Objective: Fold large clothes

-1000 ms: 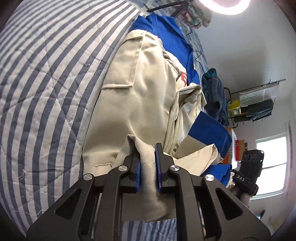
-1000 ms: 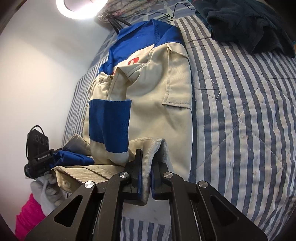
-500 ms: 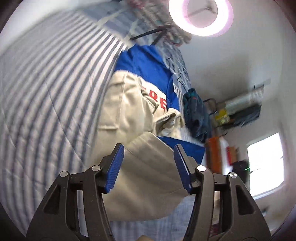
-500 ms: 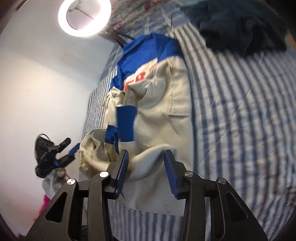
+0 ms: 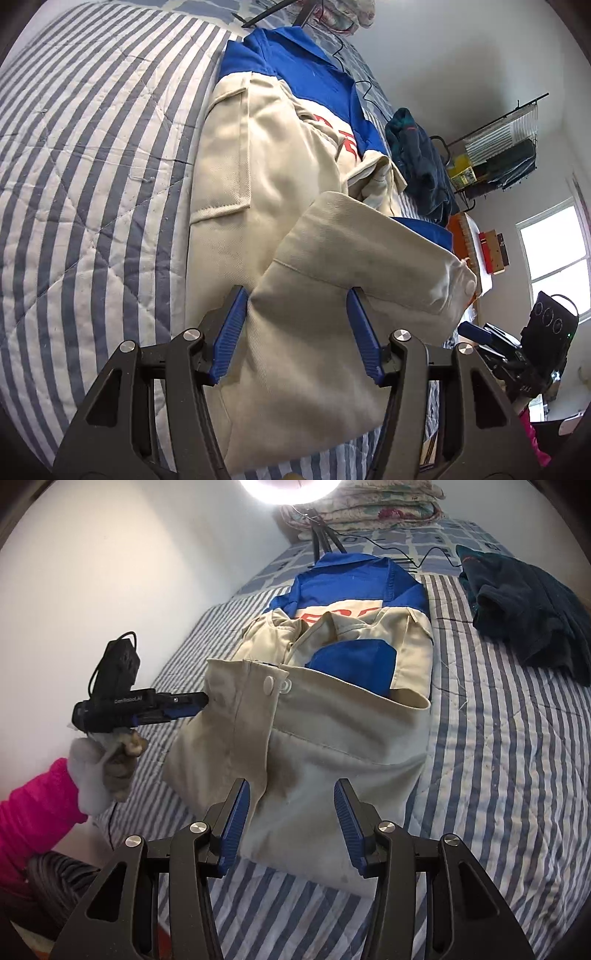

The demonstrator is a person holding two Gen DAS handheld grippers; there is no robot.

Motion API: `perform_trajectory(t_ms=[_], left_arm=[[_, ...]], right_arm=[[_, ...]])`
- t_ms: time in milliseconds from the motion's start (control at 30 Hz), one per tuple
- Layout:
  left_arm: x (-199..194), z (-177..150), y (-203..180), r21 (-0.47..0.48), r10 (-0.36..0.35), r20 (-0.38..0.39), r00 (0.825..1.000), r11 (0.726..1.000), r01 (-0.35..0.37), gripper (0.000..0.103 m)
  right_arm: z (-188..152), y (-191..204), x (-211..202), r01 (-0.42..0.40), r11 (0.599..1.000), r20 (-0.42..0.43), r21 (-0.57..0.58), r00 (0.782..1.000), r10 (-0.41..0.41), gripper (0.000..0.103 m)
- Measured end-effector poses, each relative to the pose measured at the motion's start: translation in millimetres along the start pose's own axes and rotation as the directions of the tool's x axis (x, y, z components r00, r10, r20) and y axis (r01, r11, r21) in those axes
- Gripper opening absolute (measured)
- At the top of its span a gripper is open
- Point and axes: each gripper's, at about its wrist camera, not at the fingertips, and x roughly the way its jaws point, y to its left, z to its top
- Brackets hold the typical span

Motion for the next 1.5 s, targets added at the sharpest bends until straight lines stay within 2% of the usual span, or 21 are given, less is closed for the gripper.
perform_trajectory(t_ms=[67,100,133,167,267,400,467,533,600,633,733,800,967,1000,1067,1100,1200,1333,1500], left_arm=[[4.8,2.0,2.7,-0.022,-0.02,-0.007,1.0,1.0,0.019,0.056],[6.9,2.0,2.5,-0.023,-0.031,-0.008,0.999,0.999,0.031,0.048],[7.1,0.6,0.8,-0.006,-0.026,0.0,1.0,1.0,0.026,0.034],[6.8,-1.0,-2.3,0.016,-0.018,0.005,1.0,1.0,0.018,0.006],[-3.2,-9.1,-12.2,0.045,-0.015,0.046,0.999,0.999,0.013,0.001],[-37.1,-25.3,-14.8,0.039,0.01,0.13,0.991,0.999,-0.015,0.001],[-38.0,-27.3,-7.7,0.039,0.065,0.143,0.988,0.997,-0.071,0.001],[-22.4,-25.3,3.2,0.027,0.151,0.117,0.982,0.988,-0.155,0.002],[-4.0,-25.8,10.0,0.032,0.247,0.098,0.964,0.967,-0.251,0.014],[-0.4,-26.4,10.0,0.042,0.263,0.087,0.961,0.963,-0.267,0.016],[-15.5,-20.8,2.9,0.066,0.248,0.125,0.961,0.964,-0.258,0.027],[-28.7,-10.4,-2.9,0.079,0.237,0.167,0.957,0.964,-0.253,0.039],[-47.2,34.0,-18.2,0.103,0.204,0.238,0.95,0.967,-0.233,0.041],[-45.9,47.4,-20.6,0.105,0.192,0.237,0.952,0.97,-0.221,0.042],[-39.7,72.7,-21.1,0.099,0.159,0.209,0.965,0.978,-0.182,0.055],[-36.0,86.3,-21.1,0.095,0.144,0.206,0.968,0.981,-0.166,0.058],[-22.5,126.5,-19.8,0.119,0.145,0.206,0.968,0.978,-0.172,0.06],[9.8,180.0,-15.1,0.149,0.161,0.168,0.973,0.971,-0.186,0.06],[46.3,230.4,-2.8,0.168,0.16,0.138,0.977,0.969,-0.182,0.06]], right_arm=[[1.5,-1.1,5.7,0.04,0.999,0.019,-0.011,0.999,-0.04,0.047],[2.7,-1.2,8.2,0.051,0.999,0.027,-0.012,0.998,-0.051,0.047],[3.2,-0.8,11.5,0.059,0.998,0.031,-0.014,0.998,-0.059,0.047],[5.2,0.2,16.6,0.072,0.997,0.03,-0.02,0.997,-0.072,0.047],[11.8,7.0,33.7,0.145,0.987,0.025,-0.073,0.989,-0.144,0.047],[23.2,19.7,54.4,0.172,0.975,0.039,-0.142,0.985,-0.169,0.047],[31.2,27.6,71.6,0.197,0.964,0.044,-0.181,0.98,-0.192,0.046],[35.3,30.7,100.9,0.257,0.94,0.02,-0.226,0.966,-0.259,0.045],[33.5,30.0,121.8,0.268,0.931,-0.015,-0.25,0.96,-0.28,0.045],[32.9,31.3,121.0,0.275,0.925,-0.005,-0.261,0.958,-0.287,0.044],[33.9,28.6,100.4,0.249,0.937,-0.003,-0.246,0.966,-0.258,0.044],[36.4,24.2,78.2,0.24,0.942,0.02,-0.235,0.97,-0.242,0.044],[54.2,14.7,39.4,0.24,0.947,0.104,-0.213,0.969,-0.222,0.045],[58.6,12.0,35.2,0.243,0.947,0.12,-0.212,0.968,-0.221,0.045],[74.3,-0.4,29.2,0.248,0.948,0.151,-0.2,0.964,-0.22,0.045],[81.2,-6.3,29.9,0.248,0.949,0.156,-0.193,0.963,-0.22,0.045],[108.4,-34.5,37.0,0.258,0.953,0.156,-0.161,0.96,-0.234,0.045],[139.5,-67.3,52.0,0.246,0.959,0.144,-0.138,0.963,-0.226,0.045],[181.7,-113.2,78.2,0.239,0.968,0.131,-0.079,0.965,-0.227,0.045]])
